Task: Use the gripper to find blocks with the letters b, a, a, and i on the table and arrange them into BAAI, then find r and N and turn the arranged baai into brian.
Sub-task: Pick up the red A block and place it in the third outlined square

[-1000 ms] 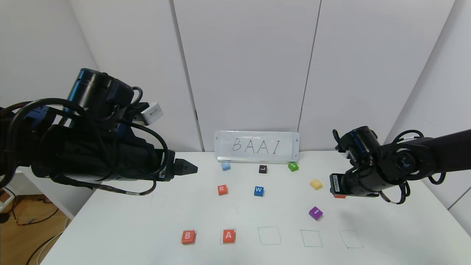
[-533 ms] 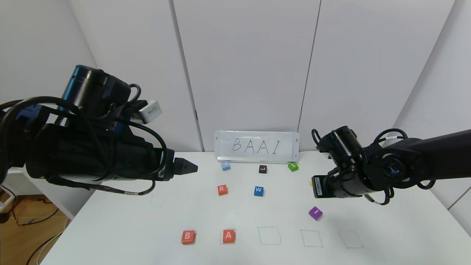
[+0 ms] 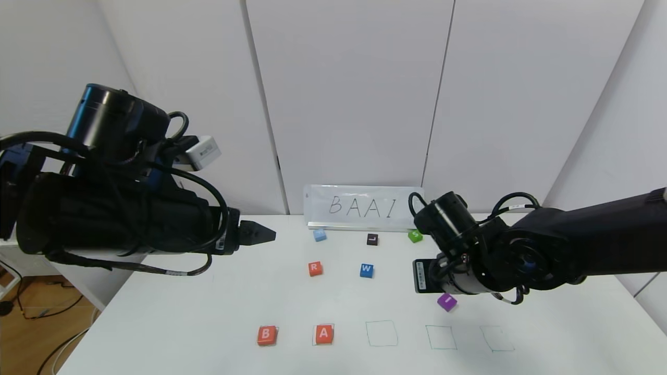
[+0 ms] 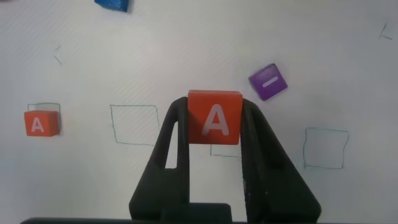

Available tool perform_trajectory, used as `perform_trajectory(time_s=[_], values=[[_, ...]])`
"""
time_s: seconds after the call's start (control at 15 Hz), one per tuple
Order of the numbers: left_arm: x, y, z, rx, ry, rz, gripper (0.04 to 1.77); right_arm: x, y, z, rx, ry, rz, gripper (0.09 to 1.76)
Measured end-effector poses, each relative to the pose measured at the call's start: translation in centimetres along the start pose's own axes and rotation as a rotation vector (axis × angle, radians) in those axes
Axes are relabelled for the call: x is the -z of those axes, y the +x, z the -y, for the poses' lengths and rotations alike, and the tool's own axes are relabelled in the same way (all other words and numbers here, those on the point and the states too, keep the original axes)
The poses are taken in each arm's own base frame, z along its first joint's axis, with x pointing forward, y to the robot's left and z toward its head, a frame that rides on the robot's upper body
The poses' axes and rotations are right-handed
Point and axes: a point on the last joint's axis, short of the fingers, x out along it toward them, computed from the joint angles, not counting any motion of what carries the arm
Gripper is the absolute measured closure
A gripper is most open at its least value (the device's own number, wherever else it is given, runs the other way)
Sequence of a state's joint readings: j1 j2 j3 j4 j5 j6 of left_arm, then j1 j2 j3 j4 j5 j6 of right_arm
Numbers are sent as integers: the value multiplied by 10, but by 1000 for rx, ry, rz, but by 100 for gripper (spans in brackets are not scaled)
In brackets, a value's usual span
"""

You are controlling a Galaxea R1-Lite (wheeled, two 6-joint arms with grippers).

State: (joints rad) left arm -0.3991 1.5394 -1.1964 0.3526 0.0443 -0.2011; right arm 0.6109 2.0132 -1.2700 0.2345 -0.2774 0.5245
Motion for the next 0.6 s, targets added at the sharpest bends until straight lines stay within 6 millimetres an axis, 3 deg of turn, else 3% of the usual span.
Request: perform_trajectory(time_s=[0.6], values=[[2,-18,0,12,21,36,9,24,12,-47,29,26,-27,131]])
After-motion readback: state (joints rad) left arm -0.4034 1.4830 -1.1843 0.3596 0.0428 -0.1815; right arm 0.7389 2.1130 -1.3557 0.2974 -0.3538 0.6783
